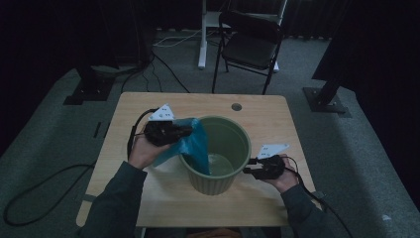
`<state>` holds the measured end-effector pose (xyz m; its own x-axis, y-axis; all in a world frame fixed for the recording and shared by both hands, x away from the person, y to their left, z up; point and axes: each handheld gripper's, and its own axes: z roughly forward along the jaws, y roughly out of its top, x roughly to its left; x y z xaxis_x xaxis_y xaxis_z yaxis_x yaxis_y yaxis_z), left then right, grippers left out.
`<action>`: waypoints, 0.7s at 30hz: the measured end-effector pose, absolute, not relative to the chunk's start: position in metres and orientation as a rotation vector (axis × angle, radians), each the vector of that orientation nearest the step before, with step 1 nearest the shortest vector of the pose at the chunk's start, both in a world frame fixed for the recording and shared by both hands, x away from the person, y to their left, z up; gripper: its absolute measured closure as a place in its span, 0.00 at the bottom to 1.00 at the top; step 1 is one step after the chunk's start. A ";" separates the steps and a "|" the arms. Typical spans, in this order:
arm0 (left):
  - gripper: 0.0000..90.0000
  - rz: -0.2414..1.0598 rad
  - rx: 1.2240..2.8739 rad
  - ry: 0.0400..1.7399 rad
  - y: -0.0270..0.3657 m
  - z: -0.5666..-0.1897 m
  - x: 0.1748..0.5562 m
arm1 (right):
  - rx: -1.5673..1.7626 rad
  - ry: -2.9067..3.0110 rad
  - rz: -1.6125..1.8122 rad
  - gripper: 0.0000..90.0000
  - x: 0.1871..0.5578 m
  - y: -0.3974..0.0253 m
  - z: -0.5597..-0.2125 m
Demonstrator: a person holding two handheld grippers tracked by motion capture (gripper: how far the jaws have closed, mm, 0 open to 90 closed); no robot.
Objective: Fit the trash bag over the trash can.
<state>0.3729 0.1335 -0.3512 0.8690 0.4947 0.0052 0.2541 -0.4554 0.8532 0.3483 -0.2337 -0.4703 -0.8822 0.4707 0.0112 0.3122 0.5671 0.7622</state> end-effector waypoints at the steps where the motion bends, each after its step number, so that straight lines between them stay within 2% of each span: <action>1: 0.94 0.312 2.065 0.532 0.130 -0.350 0.373 | 0.671 2.587 1.212 0.69 0.350 -0.238 -0.467; 6: 0.94 0.320 2.083 0.482 0.112 -0.343 0.375 | 0.777 2.480 1.266 0.80 0.356 -0.268 -0.442; 11: 0.94 0.328 2.095 0.447 0.096 -0.338 0.377 | 0.811 2.378 1.351 0.84 0.359 -0.287 -0.406; 16: 0.94 0.332 2.094 0.430 0.089 -0.335 0.379 | 0.755 2.366 1.398 0.83 0.363 -0.277 -0.383; 21: 0.93 0.330 2.101 0.409 0.079 -0.333 0.379 | 0.662 2.410 1.419 0.77 0.380 -0.238 -0.361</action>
<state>0.3791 0.0790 -0.3329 0.9081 0.4121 0.0741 0.1598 -0.5046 0.8485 0.3803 -0.2381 -0.3614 -0.8601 0.5101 0.0018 0.2490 0.4166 0.8743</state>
